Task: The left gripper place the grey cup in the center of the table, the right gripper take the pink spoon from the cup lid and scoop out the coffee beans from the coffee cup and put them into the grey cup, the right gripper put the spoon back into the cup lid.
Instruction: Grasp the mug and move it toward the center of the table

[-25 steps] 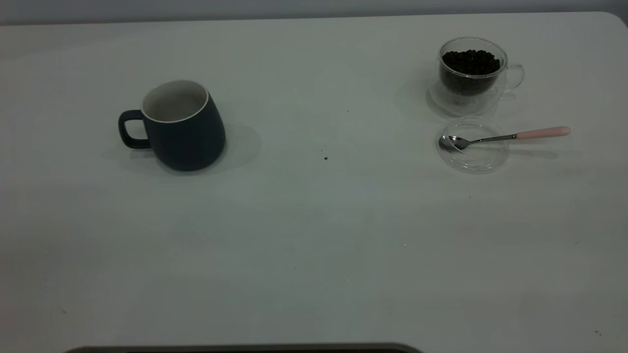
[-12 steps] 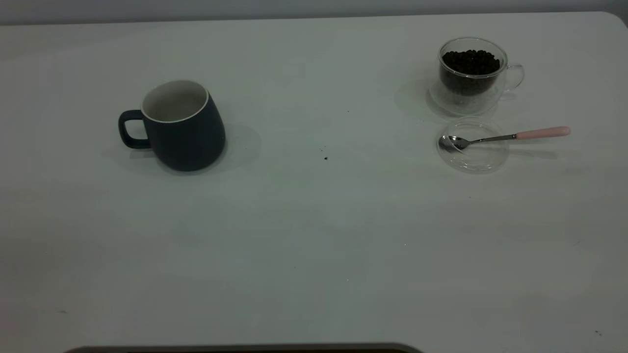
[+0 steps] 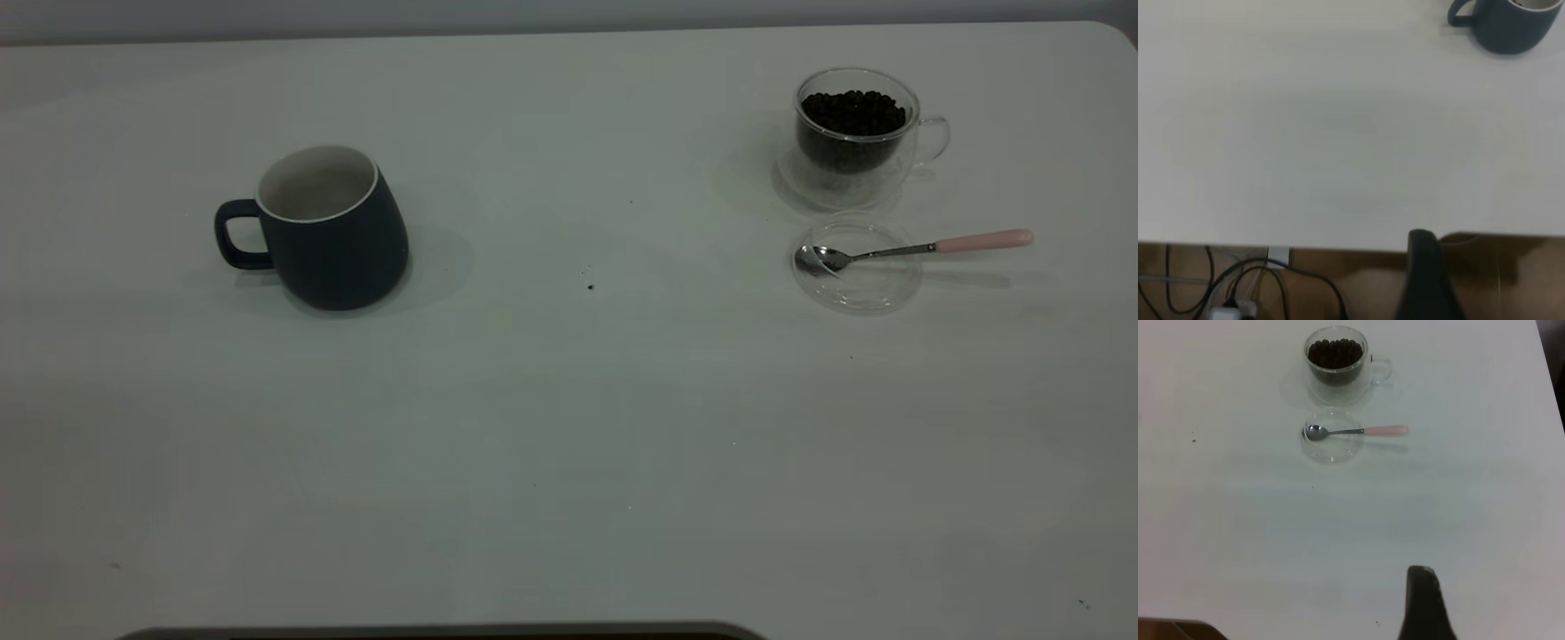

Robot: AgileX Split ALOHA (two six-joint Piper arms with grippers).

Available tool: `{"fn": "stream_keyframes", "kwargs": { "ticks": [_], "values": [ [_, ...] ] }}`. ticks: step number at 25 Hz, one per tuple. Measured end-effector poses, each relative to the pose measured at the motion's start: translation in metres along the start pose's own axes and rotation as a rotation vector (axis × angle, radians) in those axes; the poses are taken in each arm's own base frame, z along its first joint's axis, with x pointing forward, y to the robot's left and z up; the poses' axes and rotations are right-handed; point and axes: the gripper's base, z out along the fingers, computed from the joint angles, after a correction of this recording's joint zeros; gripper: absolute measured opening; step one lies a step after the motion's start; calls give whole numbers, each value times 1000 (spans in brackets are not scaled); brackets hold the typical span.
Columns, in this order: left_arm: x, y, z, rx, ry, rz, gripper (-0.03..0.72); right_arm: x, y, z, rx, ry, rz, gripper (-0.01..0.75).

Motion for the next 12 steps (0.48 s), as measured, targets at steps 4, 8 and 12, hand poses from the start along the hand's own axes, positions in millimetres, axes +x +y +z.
{"fn": "stream_keyframes", "kwargs": {
  "ticks": [4, 8, 12],
  "values": [
    [-40, -5, 37, -6, 79, 63, 567, 0, 0, 0, 0, 0, 0, 557],
    [-72, -8, 84, -21, 116, 131, 567, 0, 0, 0, 0, 0, 0, 557],
    [-107, -13, 131, -17, 182, 150, 567, 0, 0, 0, 0, 0, 0, 557]
  ]
}}
